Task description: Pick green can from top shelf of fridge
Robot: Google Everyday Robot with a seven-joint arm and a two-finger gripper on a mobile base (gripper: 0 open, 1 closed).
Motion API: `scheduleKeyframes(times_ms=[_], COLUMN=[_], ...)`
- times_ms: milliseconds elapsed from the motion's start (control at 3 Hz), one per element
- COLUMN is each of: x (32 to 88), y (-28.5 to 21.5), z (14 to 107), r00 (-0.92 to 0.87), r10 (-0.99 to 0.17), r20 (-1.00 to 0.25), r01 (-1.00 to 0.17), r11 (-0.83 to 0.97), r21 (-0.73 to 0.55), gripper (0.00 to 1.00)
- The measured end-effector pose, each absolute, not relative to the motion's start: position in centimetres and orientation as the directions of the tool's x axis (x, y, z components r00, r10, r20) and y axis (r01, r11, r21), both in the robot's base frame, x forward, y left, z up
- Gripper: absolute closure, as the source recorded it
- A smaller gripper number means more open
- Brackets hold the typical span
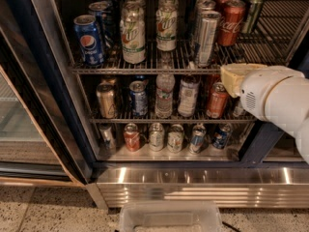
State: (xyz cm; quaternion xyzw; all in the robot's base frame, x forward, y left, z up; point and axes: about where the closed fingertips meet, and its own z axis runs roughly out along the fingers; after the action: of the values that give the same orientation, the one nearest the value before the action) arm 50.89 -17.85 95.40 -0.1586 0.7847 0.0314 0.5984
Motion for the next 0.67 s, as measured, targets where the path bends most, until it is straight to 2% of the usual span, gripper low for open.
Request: scheduleKeyframes(times_ms=[667], x=[51.90], y=[-16.93], z=[94.33], r00=[-0.214], r10=[-0.172], r20=[-0.961], r01=[-0.265], r11=[0.958], r21=[-0.113], gripper=[1.00])
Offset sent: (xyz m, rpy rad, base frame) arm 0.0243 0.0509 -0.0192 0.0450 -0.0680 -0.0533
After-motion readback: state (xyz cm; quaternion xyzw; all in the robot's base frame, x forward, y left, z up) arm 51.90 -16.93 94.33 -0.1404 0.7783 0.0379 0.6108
